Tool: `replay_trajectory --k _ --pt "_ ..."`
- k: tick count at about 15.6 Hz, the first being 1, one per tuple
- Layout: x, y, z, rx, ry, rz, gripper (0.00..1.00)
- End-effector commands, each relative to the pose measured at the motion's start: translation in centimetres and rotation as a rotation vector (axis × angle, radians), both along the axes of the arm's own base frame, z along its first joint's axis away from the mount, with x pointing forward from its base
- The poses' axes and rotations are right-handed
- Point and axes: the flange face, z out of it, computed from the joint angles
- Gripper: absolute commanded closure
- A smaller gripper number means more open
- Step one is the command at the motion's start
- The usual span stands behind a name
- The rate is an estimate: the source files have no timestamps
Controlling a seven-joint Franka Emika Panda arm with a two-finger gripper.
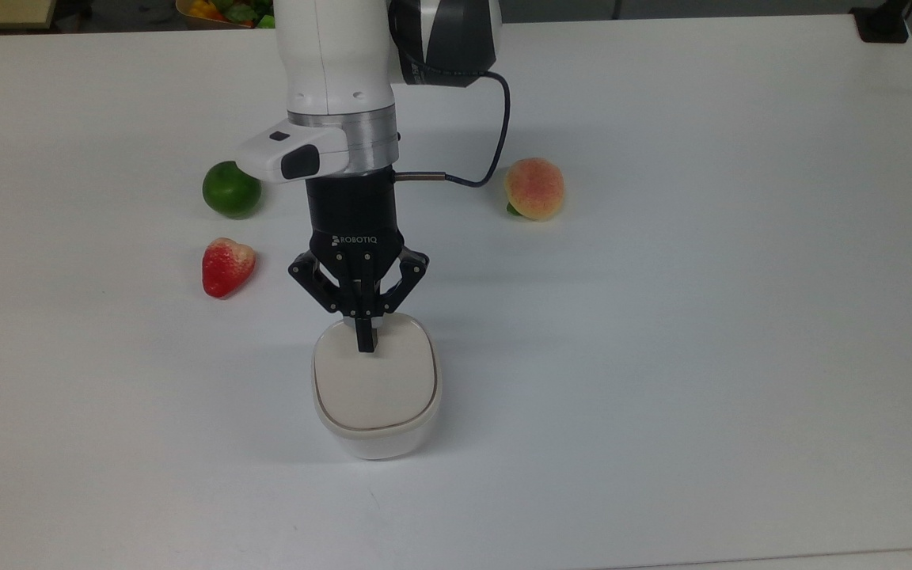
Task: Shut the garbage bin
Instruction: 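Push the raised lid down with the gripper fingertips until it shuts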
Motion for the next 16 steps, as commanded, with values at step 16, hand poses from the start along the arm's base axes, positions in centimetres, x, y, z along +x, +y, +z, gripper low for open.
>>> replay_trajectory --k 16 --pt "-2.1 -0.2 -6.1 -0.030 0.158 0.023 1.00"
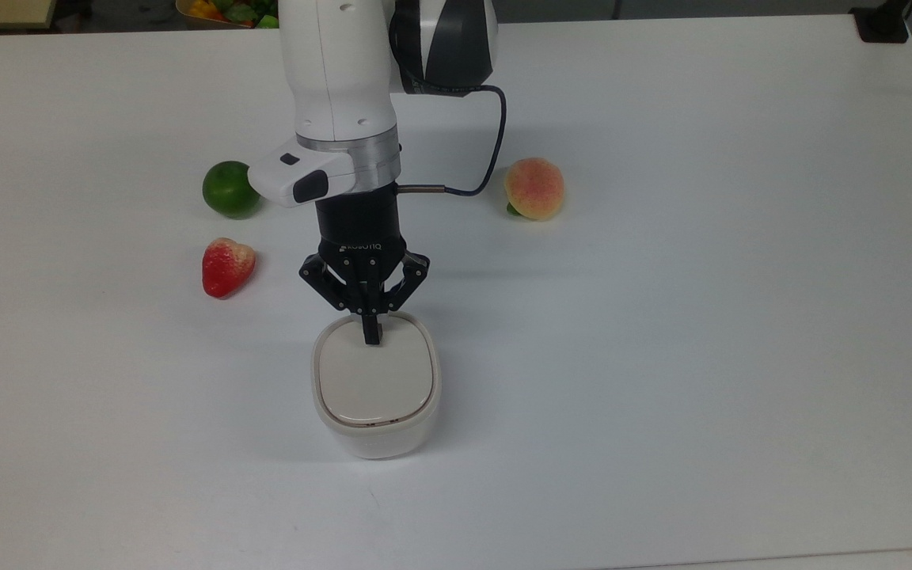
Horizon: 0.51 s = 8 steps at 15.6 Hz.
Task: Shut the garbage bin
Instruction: 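Push the raised lid down with the gripper fingertips until it shuts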
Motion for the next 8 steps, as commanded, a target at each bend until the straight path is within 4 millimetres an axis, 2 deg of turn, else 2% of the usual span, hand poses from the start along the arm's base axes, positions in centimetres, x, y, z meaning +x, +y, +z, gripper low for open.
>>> replay_trajectory --k 1,3,5,8 --pt "-1.0 -0.1 -2.3 -0.018 0.056 0.015 1.00" --pt "-1.0 -0.1 -2.1 -0.019 0.055 0.015 1.00" --pt "-1.0 -0.1 -1.1 -0.015 0.040 0.012 1.00" --pt "-1.4 -0.3 2.2 -0.004 0.003 0.003 1.00"
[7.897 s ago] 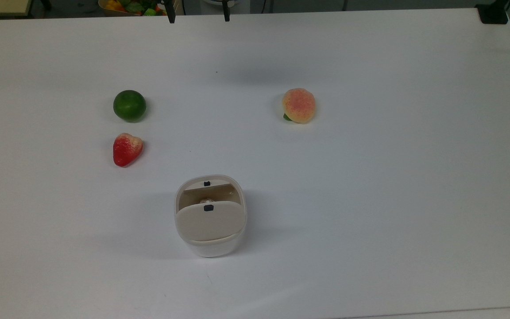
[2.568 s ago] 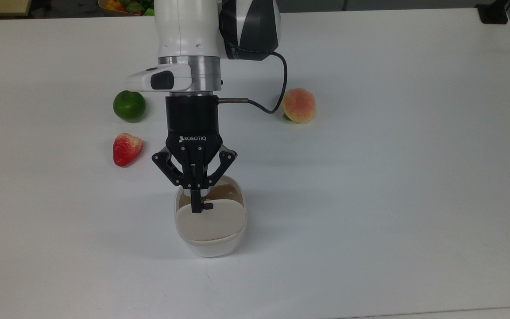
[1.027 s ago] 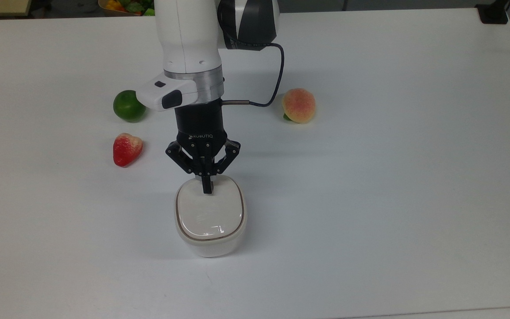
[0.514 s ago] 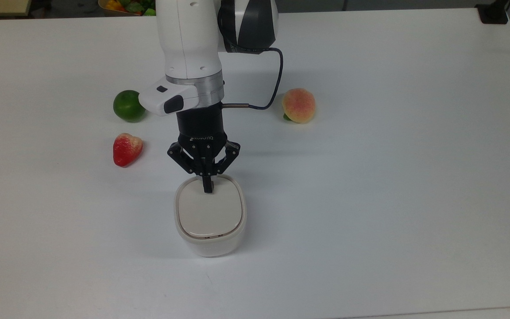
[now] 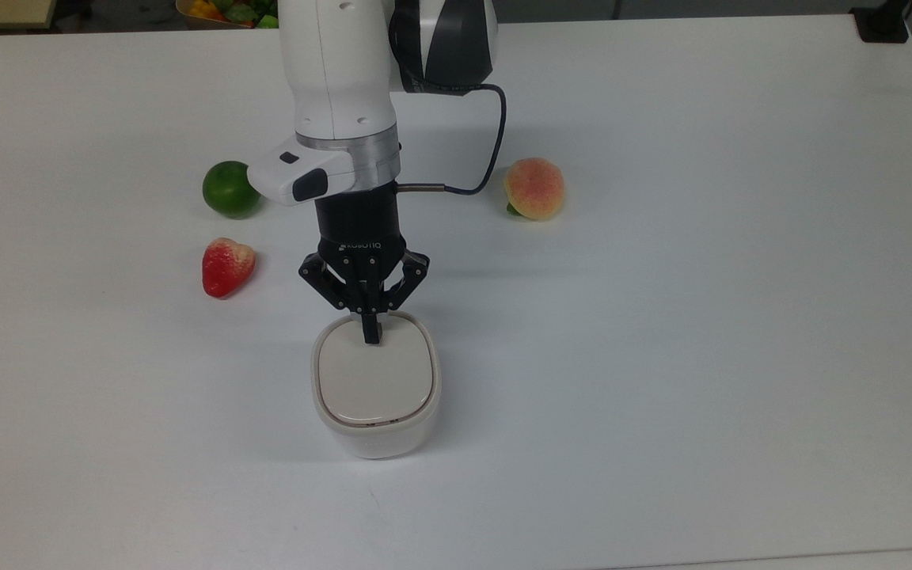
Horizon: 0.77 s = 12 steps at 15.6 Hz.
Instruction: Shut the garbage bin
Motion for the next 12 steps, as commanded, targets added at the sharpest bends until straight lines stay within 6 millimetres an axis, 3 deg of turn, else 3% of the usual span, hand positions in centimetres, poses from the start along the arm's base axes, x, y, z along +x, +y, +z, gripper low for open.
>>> replay_trajectory --k 1,5,8,12 --pt "-1.5 -0.6 2.9 -0.001 0.001 -0.002 1.00" --pt "-3.2 -1.2 7.2 0.010 0.052 -0.001 1.00" --pt "-5.0 -1.7 10.2 0.016 0.134 0.004 0.95" --pt "-8.6 -2.3 14.6 0.033 0.310 0.003 0.68"
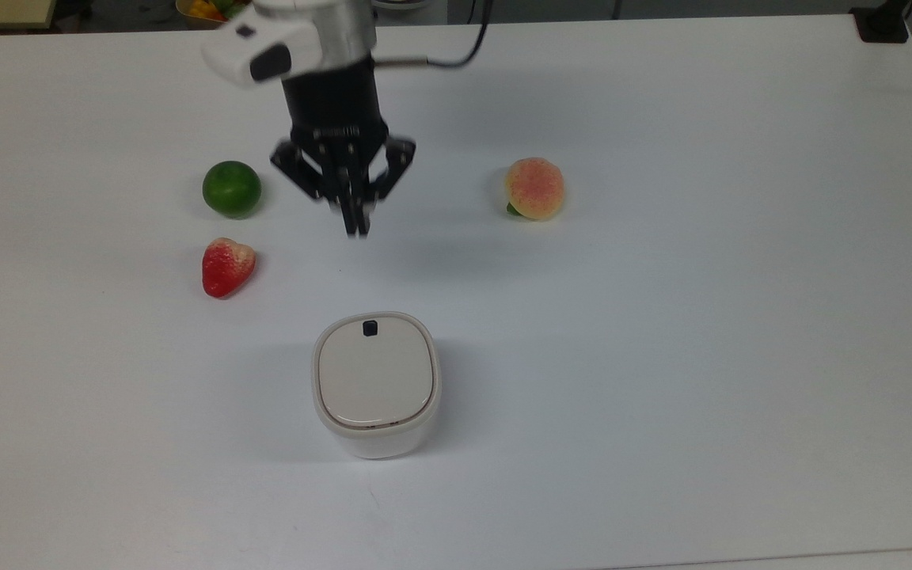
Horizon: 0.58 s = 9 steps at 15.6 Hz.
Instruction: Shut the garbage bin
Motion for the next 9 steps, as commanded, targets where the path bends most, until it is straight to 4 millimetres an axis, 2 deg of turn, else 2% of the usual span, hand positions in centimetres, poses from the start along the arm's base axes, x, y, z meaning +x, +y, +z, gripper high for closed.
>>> replay_trajectory --k 1,2,3,5,6,9 --pt "-4.3 -1.0 5.1 0.023 0.125 -0.010 0.56" --pt "-5.6 -1.1 6.4 0.025 0.147 -0.006 0.48" --pt "-6.9 -0.9 7.7 0.025 0.175 0.003 0.35" --pt "-9.3 -0.5 9.2 0.023 0.246 0.021 0.09" --pt "-10.1 -0.3 9.7 0.021 0.272 0.032 0.00" --pt "-11.9 0.3 11.3 0.019 0.272 0.045 0.00"
